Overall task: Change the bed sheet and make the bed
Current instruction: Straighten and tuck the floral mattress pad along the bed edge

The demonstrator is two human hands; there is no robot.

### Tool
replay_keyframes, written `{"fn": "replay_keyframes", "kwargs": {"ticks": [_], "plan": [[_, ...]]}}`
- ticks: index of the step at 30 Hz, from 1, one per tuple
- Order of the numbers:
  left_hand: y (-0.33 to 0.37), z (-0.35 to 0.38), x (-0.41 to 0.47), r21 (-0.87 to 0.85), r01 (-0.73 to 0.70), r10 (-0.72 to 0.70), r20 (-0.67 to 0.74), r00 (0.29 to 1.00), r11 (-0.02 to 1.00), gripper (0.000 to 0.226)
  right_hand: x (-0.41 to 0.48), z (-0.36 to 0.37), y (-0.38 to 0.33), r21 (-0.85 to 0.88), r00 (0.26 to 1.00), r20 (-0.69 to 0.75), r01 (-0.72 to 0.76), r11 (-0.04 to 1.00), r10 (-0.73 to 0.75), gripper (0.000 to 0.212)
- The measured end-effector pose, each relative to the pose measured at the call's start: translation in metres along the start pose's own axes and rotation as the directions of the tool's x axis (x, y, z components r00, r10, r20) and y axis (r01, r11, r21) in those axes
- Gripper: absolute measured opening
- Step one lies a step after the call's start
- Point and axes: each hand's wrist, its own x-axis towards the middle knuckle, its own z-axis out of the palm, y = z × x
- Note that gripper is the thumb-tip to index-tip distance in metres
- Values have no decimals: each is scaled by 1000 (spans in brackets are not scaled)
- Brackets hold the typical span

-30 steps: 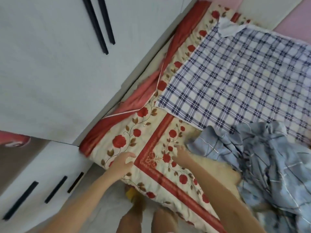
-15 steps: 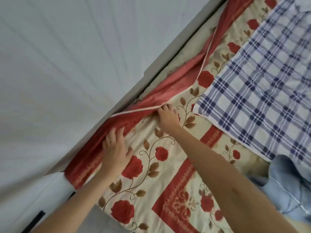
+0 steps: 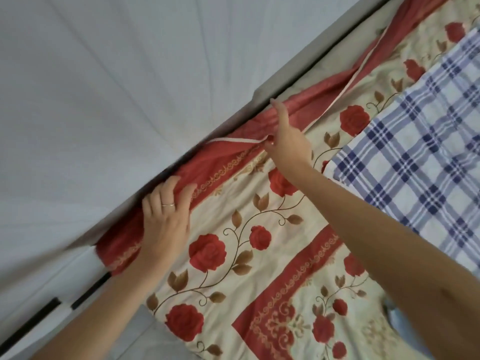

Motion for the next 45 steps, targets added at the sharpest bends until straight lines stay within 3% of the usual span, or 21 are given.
{"fn": "replay_keyframes", "kwargs": {"ticks": [3, 5, 7, 10, 12, 14, 15, 17, 19, 22, 24, 27, 30, 32, 33, 35, 36, 39, 41, 43, 45], "plan": [[-6, 4, -24, 13, -65, 65, 16, 998, 998, 54, 12, 2, -4, -68, 998, 66, -9, 998, 13, 37], [-9, 0, -30, -24, 72, -71, 34, 997, 997, 50, 17, 5, -8, -21, 997, 57, 50, 999, -49, 25], [-11, -3, -34, -95, 258, -247, 109, 963, 962, 62, 22, 6, -10, 99, 999, 4, 46, 994, -46, 20], [-14, -6, -40, -138, 366, -323, 260, 910, 920, 66, 20, 8, -17, 379, 994, -97, 75, 922, -40, 31], [-13, -7, -44, -106, 364, -320, 296, 900, 926, 58, 14, 13, -16, 461, 985, 35, 135, 877, -170, 69], [-13, -7, -42, -74, 365, -330, 291, 898, 928, 50, 4, 17, -11, 327, 934, 248, 170, 929, -259, 92], [-14, -8, -41, -70, 384, -349, 293, 890, 921, 49, -3, 20, -8, 218, 917, 285, 220, 951, -278, 95], [-17, -12, -33, -74, 450, -403, 334, 852, 890, 52, -17, 29, 2, 182, 932, 200, 268, 946, -303, 92], [-23, -17, -19, -72, 474, -408, 405, 818, 877, 58, -38, 36, 4, 281, 959, 138, 201, 939, -247, 88], [-31, -24, -5, -147, 481, -368, 467, 804, 864, 69, -67, 48, 2, 256, 948, 138, 244, 935, -285, 53], [-36, -30, -2, -342, 577, -365, 516, 775, 742, 68, -80, 55, -5, 122, 900, 189, 375, 919, -392, 38], [-40, -42, 2, -446, 695, -308, 668, 678, 564, 49, -81, 56, -21, 56, 858, 220, 464, 884, -465, 45], [-59, -42, 6, -381, 850, -257, 836, 485, 364, 46, -69, 43, -39, 57, 853, 117, 505, 861, -508, 48], [-69, -43, 7, -319, 936, -204, 916, 345, 149, 54, -56, 33, -49, 49, 835, 121, 535, 843, -537, 47], [-72, -46, 6, -317, 946, -198, 925, 323, 61, 54, -50, 28, -54, 46, 819, 136, 556, 830, -557, 44], [-70, -50, 4, -355, 935, -145, 926, 348, -24, 47, -42, 18, -60, 56, 789, 145, 597, 801, -598, 42], [-67, -50, 1, -389, 920, -83, 919, 385, -47, 40, -39, 14, -62, 65, 774, 135, 616, 785, -619, 40], [-52, -64, 2, -392, 914, 115, 908, 402, -101, 30, -35, 3, -65, 59, 747, 88, 657, 752, -660, 34], [-45, -79, 0, -401, 904, 213, 880, 425, -145, 26, -38, -7, -70, 35, 746, 116, 656, 754, -655, 47], [-39, -85, -5, -399, 896, 264, 858, 440, -194, 39, -43, -19, -73, -1, 744, 218, 647, 763, -631, 66], [-30, -90, -11, -415, 882, 286, 837, 466, -224, 39, -49, -29, -73, -34, 720, 290, 666, 745, -630, 77]]}}
